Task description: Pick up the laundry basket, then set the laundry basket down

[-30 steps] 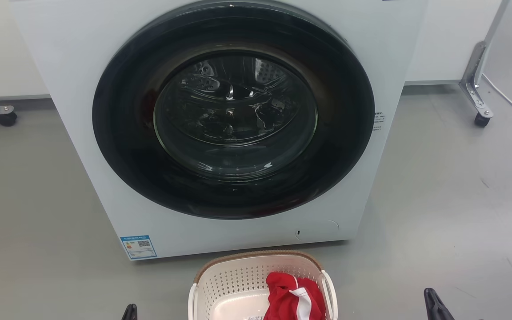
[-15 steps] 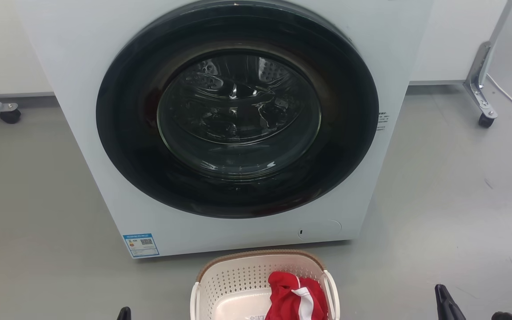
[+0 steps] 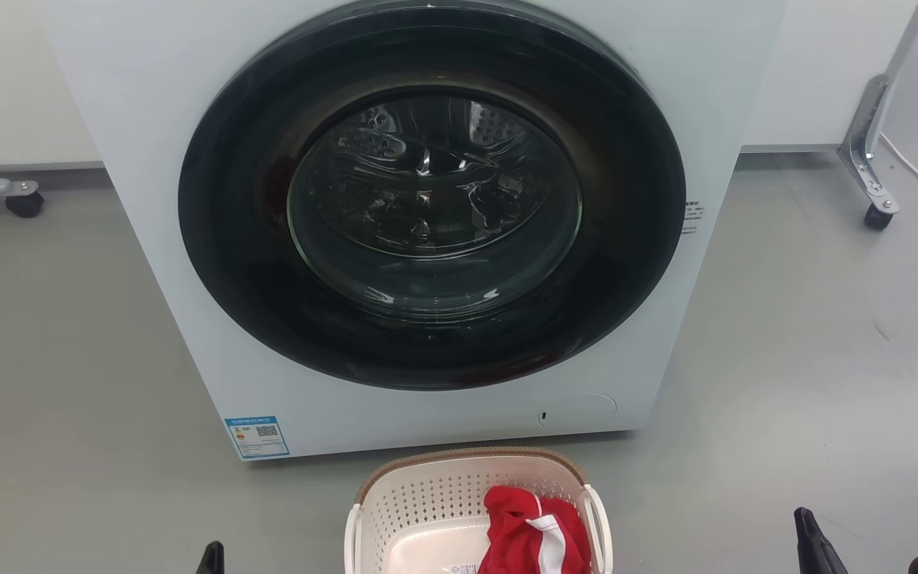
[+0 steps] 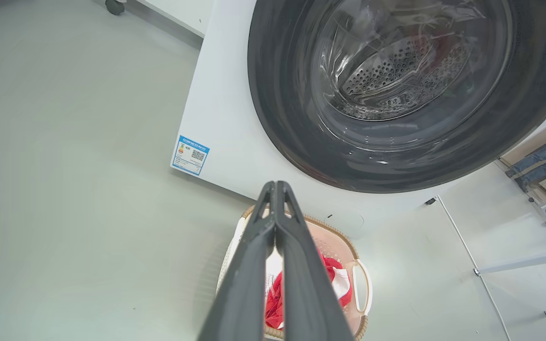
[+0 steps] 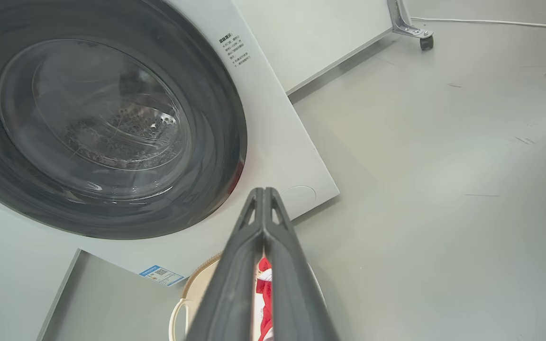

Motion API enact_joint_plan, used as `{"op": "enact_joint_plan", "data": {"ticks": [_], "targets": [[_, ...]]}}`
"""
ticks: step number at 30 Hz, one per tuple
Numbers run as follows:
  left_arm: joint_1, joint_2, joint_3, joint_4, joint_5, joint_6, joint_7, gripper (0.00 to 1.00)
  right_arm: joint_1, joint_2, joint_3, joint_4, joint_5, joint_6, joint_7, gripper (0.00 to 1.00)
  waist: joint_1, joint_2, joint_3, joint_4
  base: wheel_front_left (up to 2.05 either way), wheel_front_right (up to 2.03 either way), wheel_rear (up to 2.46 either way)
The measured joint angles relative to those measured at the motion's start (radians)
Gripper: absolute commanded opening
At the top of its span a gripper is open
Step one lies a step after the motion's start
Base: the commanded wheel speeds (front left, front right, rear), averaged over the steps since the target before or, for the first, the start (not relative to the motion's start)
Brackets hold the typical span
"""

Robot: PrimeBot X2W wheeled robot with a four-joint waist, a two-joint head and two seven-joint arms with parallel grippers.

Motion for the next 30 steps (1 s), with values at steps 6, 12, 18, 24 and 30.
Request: {"op": "enact_joint_plan", "data": {"ticks": [6,12,18,24,30], "targets": [[-0.019,-0.003,0.017,0.015,-0.097,-0.02,0.018,0.0,-0.013,0.015,-0.03,0.014,0.088,0.018,0.024,0.0,0.0,0.0,0.001,0.004,0.0,0.0,0.0],[-0.035,-0.007,0.035,0.025,-0.177,-0.035,0.029,0.0,-0.022,0.027,-0.057,0.027,0.163,0.033,0.044,0.0,0.0,0.0,0.002,0.007,0.0,0.0,0.0],[-0.053,-0.011,0.049,0.037,-0.254,-0.05,0.044,0.0,-0.04,0.038,-0.084,0.036,0.239,0.047,0.066,0.0,0.0,0.0,0.003,0.011,0.0,0.0,0.0],[-0.06,-0.018,0.063,0.048,-0.319,-0.062,0.055,0.0,-0.043,0.05,-0.105,0.045,0.303,0.062,0.082,0.0,0.0,0.0,0.004,0.014,0.0,0.0,0.0],[-0.078,-0.023,0.078,0.058,-0.399,-0.079,0.071,0.0,-0.062,0.061,-0.13,0.058,0.38,0.076,0.101,0.0,0.0,0.0,0.004,0.017,0.0,0.0,0.0]]}}
